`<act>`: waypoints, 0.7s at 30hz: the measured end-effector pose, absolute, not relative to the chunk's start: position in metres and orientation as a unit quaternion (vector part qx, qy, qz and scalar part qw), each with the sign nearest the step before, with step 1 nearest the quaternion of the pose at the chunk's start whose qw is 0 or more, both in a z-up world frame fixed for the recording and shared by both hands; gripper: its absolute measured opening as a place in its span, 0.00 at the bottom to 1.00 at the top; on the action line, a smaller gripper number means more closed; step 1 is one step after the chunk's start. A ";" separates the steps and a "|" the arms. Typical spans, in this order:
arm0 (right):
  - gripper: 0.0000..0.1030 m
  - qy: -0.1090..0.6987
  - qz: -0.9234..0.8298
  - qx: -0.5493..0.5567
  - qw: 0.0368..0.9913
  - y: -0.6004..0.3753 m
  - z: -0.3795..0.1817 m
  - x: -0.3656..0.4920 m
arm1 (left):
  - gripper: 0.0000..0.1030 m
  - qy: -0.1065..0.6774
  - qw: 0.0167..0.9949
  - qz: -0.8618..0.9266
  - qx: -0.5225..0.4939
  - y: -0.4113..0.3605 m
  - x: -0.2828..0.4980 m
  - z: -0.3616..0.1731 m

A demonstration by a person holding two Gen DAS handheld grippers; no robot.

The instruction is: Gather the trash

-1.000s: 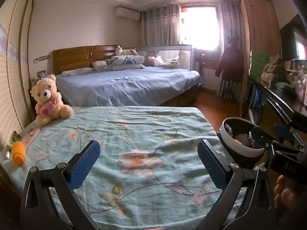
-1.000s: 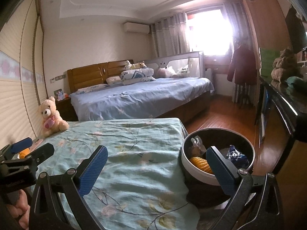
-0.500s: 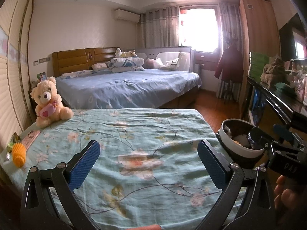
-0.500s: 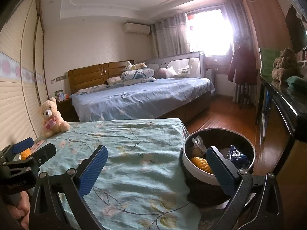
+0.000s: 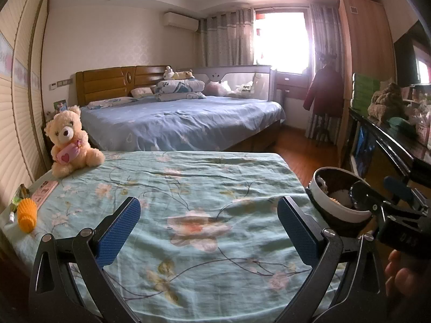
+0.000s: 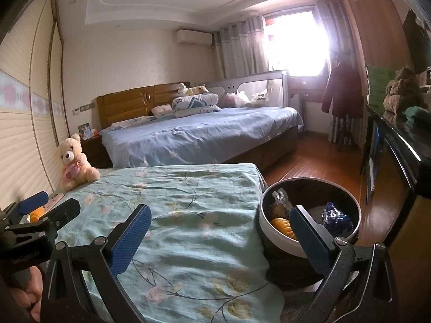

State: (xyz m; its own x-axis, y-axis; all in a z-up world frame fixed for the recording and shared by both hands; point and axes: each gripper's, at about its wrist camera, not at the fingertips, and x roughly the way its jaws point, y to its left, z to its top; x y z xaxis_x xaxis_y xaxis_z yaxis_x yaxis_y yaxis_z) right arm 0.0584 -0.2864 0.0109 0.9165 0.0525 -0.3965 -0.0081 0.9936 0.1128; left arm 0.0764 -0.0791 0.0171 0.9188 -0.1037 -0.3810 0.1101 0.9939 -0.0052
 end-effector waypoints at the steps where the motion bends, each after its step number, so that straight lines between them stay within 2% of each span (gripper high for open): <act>1: 1.00 0.204 0.016 0.054 0.977 -0.287 0.011 0.059 | 1.00 0.193 0.980 -0.055 0.008 -0.079 0.076 0.017; 21: 1.00 0.201 0.020 0.052 0.978 -0.284 0.013 0.058 | 1.00 0.197 0.979 -0.056 0.008 -0.081 0.077 0.019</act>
State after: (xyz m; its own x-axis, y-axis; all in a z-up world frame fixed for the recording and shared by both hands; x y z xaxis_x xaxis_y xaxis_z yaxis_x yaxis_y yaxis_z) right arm 0.0575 -0.2838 0.0133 0.9183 0.0603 -0.3913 -0.0188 0.9939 0.1090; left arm 0.0773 -0.0812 0.0186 0.9160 -0.1070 -0.3865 0.1135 0.9935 -0.0060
